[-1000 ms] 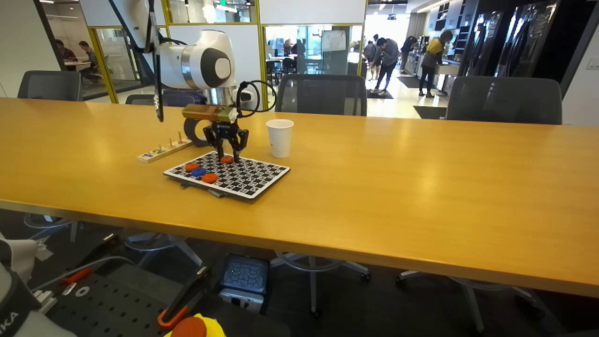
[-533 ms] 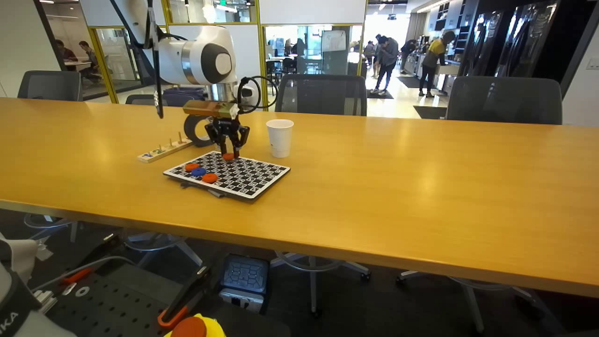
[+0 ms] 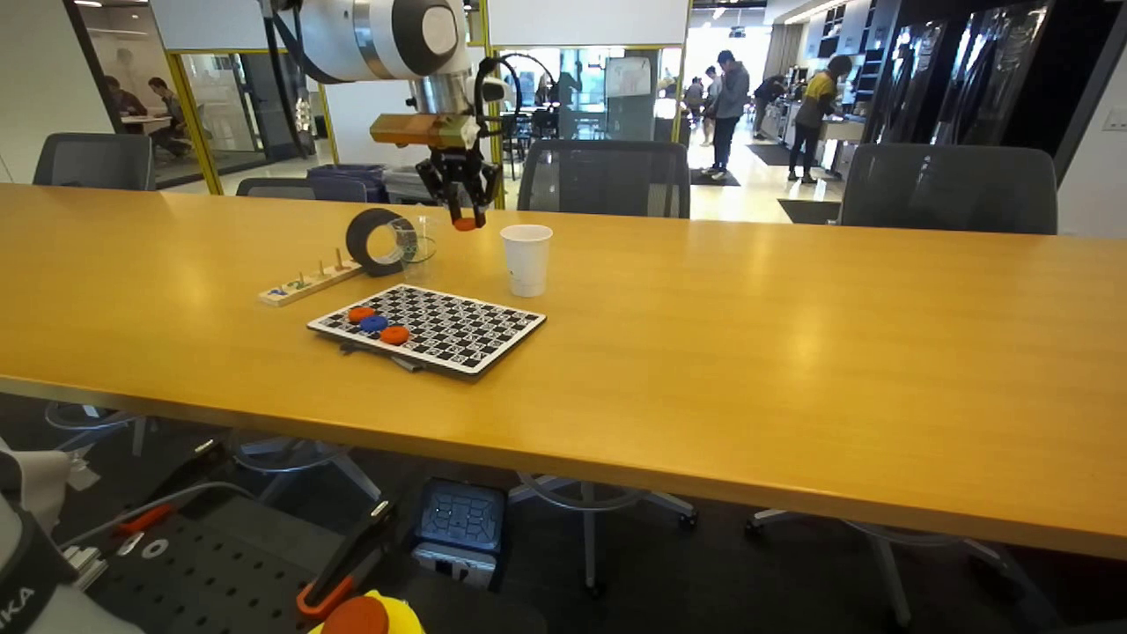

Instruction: Pick up the blue and orange objects and put them in the cups

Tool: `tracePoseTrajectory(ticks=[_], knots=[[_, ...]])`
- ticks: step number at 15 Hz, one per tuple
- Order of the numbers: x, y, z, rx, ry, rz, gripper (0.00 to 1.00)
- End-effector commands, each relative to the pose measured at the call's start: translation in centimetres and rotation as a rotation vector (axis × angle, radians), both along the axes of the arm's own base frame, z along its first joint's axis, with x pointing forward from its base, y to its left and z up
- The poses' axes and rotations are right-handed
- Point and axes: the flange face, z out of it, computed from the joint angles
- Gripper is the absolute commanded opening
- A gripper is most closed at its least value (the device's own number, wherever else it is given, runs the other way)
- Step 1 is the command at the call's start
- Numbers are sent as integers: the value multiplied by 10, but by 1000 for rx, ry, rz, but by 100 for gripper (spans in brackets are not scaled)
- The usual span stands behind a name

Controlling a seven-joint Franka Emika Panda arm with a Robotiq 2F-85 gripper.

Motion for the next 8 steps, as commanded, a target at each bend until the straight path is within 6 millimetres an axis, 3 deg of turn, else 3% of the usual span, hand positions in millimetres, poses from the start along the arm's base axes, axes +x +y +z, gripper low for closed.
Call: tracePoseTrajectory(ticks=[1,8], knots=[[18,-23,21,-10,-27,-27,21],[56,-56,4,-9,-7,-59,21]])
